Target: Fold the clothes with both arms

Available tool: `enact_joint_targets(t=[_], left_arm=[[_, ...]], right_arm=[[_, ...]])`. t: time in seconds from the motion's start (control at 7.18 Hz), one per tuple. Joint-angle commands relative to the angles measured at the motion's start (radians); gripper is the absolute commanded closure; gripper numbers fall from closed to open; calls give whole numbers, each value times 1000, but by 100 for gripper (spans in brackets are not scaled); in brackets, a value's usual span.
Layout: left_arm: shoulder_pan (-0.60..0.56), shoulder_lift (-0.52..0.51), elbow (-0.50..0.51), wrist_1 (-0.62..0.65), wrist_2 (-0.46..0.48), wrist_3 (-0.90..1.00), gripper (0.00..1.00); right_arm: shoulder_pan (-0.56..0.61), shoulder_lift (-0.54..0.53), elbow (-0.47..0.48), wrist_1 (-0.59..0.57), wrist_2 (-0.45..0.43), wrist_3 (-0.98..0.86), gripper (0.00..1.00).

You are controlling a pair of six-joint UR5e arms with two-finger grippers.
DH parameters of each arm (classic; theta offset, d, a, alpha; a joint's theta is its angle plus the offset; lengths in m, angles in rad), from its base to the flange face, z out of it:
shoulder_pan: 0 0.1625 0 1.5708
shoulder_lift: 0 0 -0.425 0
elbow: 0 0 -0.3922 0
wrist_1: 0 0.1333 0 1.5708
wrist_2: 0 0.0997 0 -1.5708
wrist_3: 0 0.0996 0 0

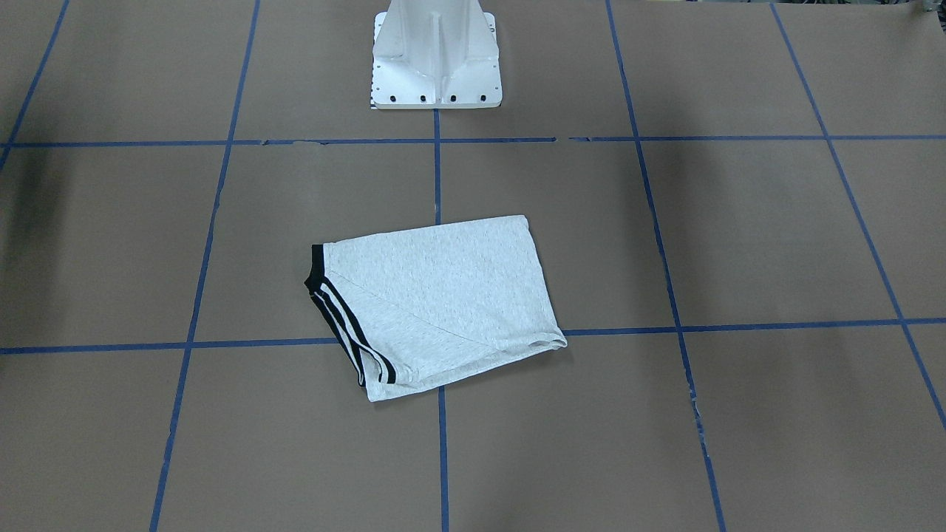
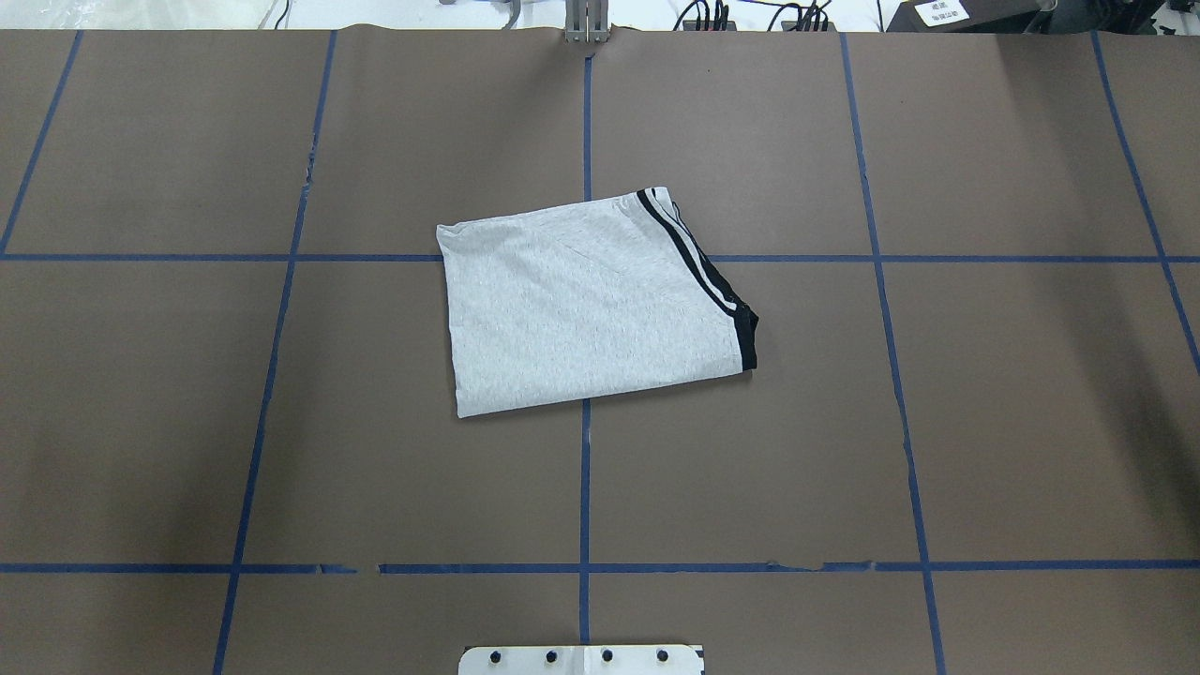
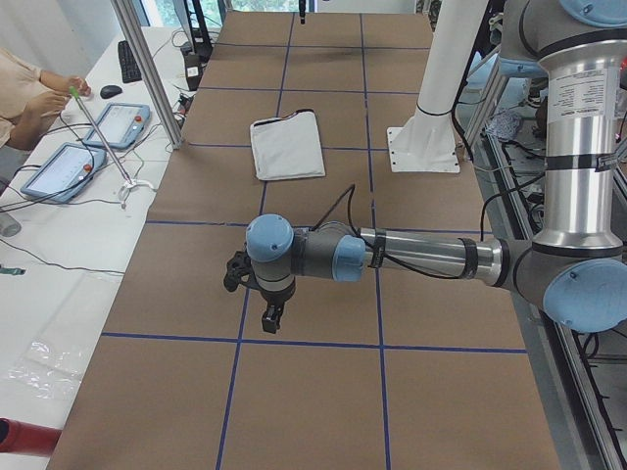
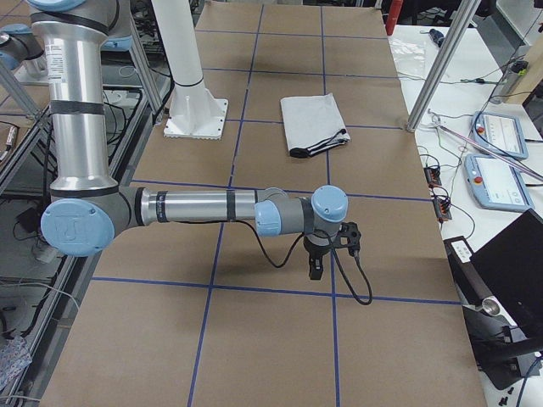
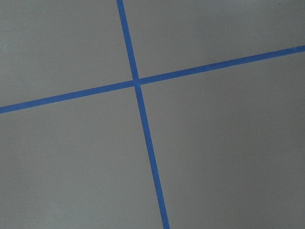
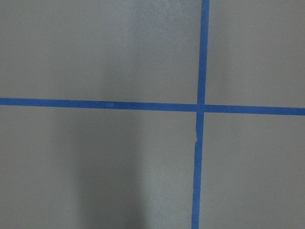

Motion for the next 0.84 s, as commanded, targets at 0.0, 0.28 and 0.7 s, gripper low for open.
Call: enact_joint_targets(t=[0.0, 0.28, 0.7], left_arm=[[-1, -34, 4, -20, 5, 3, 0], [1, -41, 37, -23, 2, 4, 0], [1, -51, 36, -26, -2, 8, 0]], right_arm=[[1, -8, 5, 1, 3, 3, 0], [2, 6, 11, 3, 0, 6, 0], [7, -14, 21, 0, -6, 8, 0]])
